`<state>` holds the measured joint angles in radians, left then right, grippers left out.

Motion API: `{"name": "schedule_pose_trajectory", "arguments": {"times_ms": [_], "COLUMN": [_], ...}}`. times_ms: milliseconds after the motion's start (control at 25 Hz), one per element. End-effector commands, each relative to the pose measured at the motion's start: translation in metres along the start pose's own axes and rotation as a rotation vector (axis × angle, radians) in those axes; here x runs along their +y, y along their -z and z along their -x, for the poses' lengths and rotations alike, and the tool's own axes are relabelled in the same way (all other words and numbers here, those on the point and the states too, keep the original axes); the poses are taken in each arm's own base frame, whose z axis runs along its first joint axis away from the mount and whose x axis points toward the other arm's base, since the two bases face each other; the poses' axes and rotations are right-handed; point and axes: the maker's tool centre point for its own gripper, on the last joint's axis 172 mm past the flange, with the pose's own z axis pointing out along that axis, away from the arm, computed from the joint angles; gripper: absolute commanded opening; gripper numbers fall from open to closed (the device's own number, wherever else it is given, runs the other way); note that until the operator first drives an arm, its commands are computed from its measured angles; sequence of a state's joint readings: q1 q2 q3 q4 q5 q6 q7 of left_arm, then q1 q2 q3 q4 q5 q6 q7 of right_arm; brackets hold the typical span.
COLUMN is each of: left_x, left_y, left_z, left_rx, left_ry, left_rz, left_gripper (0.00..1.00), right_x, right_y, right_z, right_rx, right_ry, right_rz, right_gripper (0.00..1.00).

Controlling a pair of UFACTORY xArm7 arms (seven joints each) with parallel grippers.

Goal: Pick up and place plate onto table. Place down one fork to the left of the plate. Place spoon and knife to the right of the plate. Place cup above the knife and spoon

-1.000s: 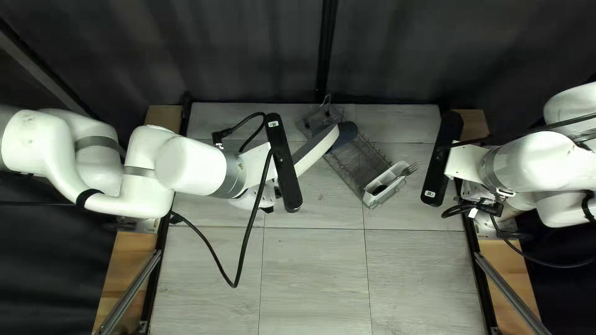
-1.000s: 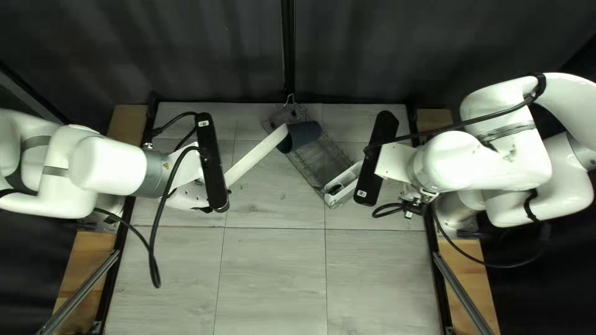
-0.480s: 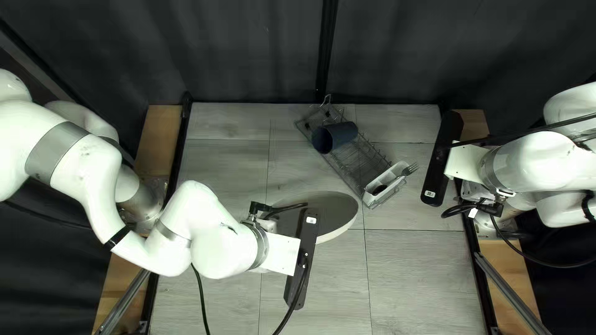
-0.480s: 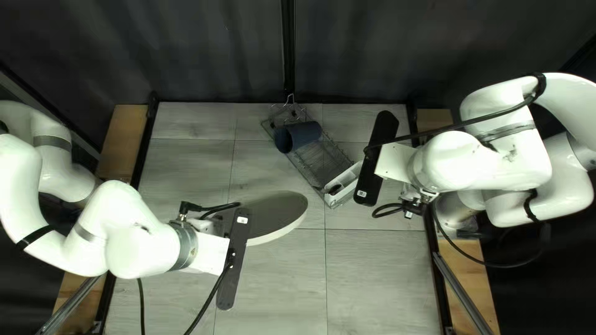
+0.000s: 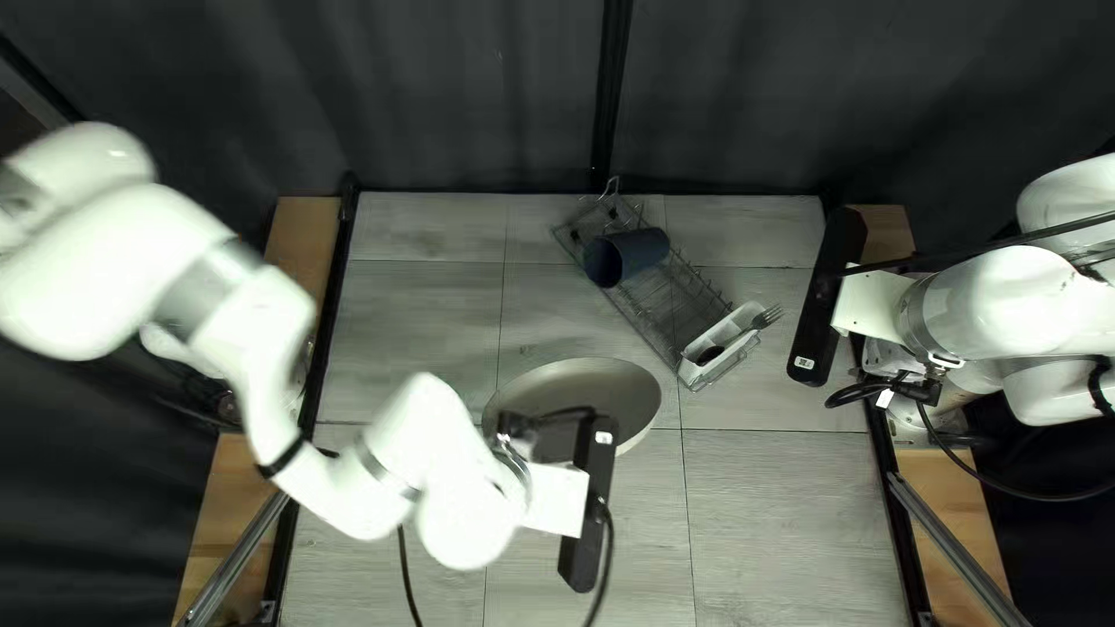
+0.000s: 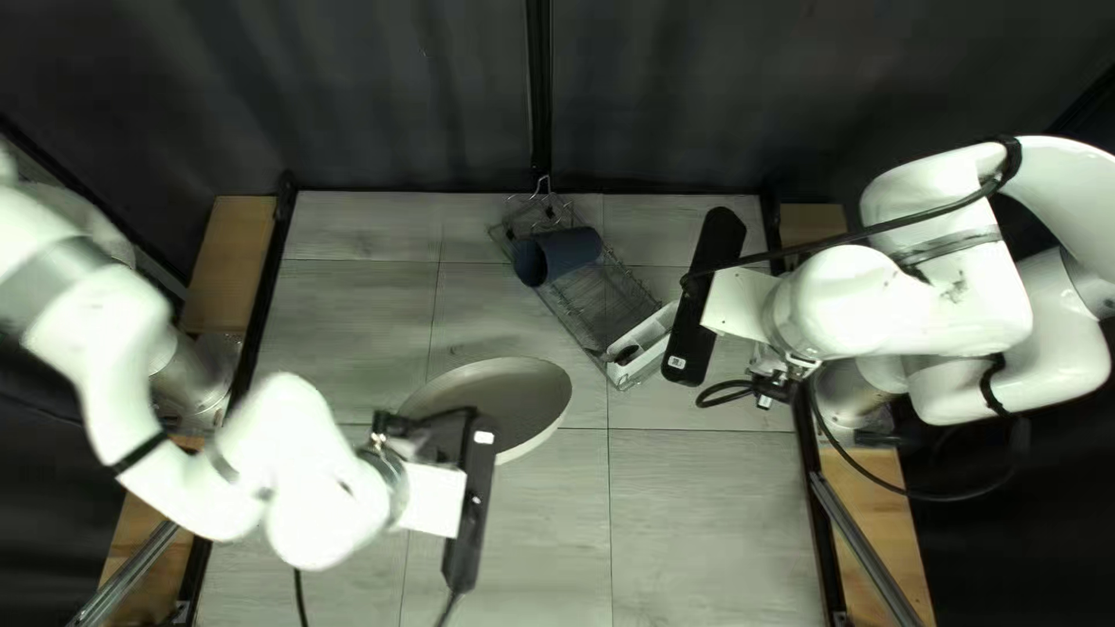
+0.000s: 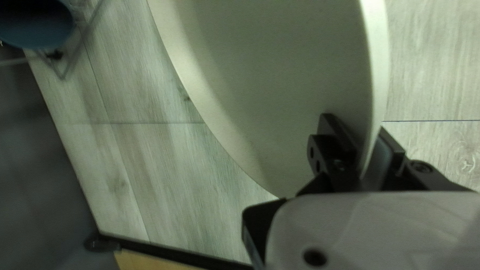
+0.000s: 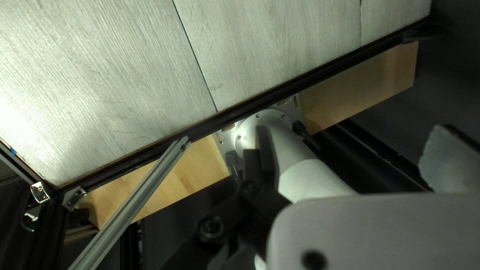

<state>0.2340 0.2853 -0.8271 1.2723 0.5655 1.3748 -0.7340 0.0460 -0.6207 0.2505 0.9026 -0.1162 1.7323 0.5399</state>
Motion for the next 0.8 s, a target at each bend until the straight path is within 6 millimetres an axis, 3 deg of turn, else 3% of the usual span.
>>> {"name": "schedule_pose_trajectory", "arguments": {"times_ms": [40, 200, 440, 640, 800], "left_x": [0.013, 0.020, 0.010, 0.007, 0.003], "left_y": [-0.009, -0.018, -0.027, -0.044, -0.046], "left_z": [0.002, 0.003, 0.021, 0.021, 0.020], "left_rx": [-0.087, -0.109, -0.087, -0.068, -0.051], "left_ry": [0.017, -0.002, -0.034, -0.059, -0.071], "left_rz": [-0.070, -0.093, -0.122, -0.137, -0.114], "left_gripper": [0.00, 0.00, 0.00, 0.00, 0.00], "right_x": [0.000, 0.000, 0.000, 0.000, 0.000], "right_y": [0.000, 0.000, 0.000, 0.000, 0.000], "right_z": [0.000, 0.000, 0.000, 0.000, 0.000], "right_rx": [0.000, 0.000, 0.000, 0.000, 0.000], "right_ry": [0.000, 0.000, 0.000, 0.000, 0.000], "right_rz": [0.000, 0.000, 0.000, 0.000, 0.000], "right_gripper": [1.00, 1.00, 1.00, 1.00, 1.00]}}
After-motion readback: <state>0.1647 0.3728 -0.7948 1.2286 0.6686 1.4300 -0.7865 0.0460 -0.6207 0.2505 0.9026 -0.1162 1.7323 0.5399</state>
